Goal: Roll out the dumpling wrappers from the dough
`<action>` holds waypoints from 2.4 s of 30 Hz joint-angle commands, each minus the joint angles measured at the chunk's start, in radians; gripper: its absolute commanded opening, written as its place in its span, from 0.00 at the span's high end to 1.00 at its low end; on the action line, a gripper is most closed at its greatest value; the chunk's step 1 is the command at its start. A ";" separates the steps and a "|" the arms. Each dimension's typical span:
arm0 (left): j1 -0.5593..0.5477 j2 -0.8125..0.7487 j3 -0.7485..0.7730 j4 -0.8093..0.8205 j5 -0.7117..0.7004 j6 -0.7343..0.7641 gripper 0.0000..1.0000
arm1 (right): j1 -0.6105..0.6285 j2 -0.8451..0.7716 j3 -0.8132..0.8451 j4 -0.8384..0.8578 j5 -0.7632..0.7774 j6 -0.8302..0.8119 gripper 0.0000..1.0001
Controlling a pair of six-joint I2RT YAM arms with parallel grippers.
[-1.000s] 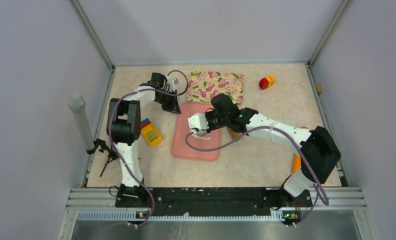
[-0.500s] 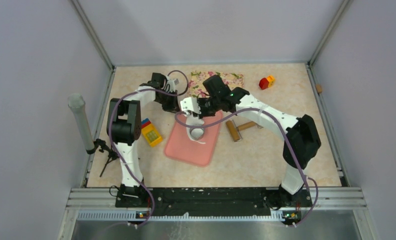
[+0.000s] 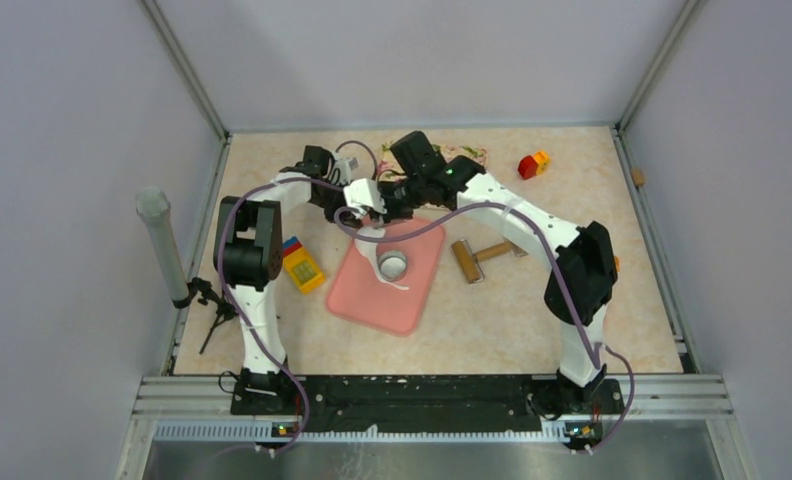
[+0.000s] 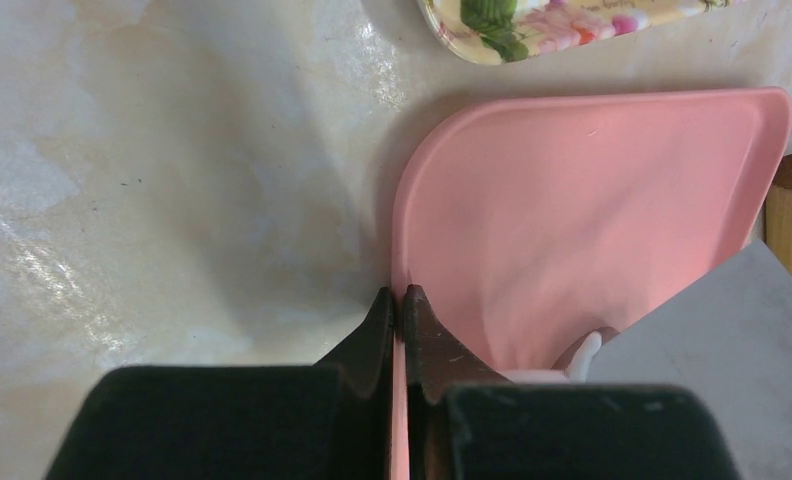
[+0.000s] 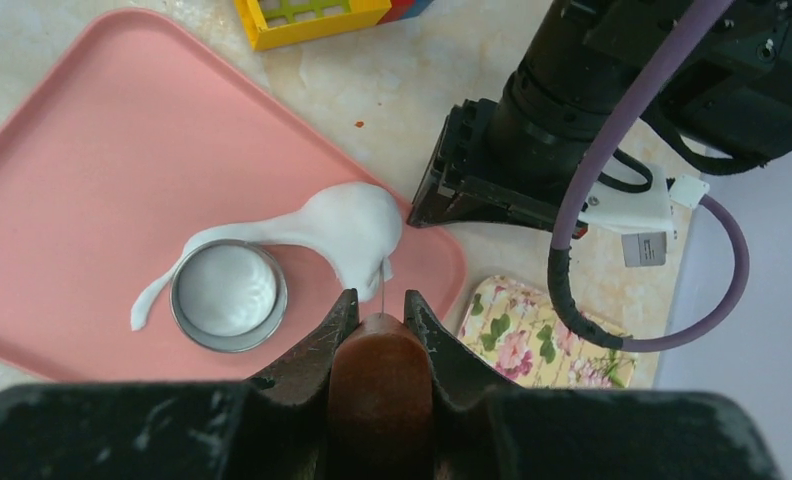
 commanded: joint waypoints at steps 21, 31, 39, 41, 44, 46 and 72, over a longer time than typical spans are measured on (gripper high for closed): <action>0.018 0.027 -0.010 0.029 0.014 -0.043 1.00 | 0.299 -0.153 -0.114 -0.176 0.125 -0.067 1.00; 0.019 0.026 -0.013 0.032 0.013 -0.046 1.00 | 0.316 -0.111 0.068 -0.073 0.275 0.025 1.00; 0.019 0.026 -0.012 0.034 0.015 -0.045 1.00 | 0.316 -0.004 0.092 0.043 0.387 0.016 1.00; 0.019 0.026 -0.013 0.034 0.016 -0.045 1.00 | 0.318 0.023 0.102 0.060 0.387 0.018 1.00; 0.019 0.026 -0.013 0.034 0.018 -0.045 1.00 | 0.318 0.072 0.130 0.068 0.385 0.017 1.00; 0.021 0.026 -0.013 0.035 0.018 -0.044 1.00 | 0.319 0.097 0.148 0.070 0.383 0.014 1.00; 0.027 0.024 -0.019 0.045 0.009 -0.060 1.00 | 0.392 -0.038 0.088 -0.435 0.021 -0.187 1.00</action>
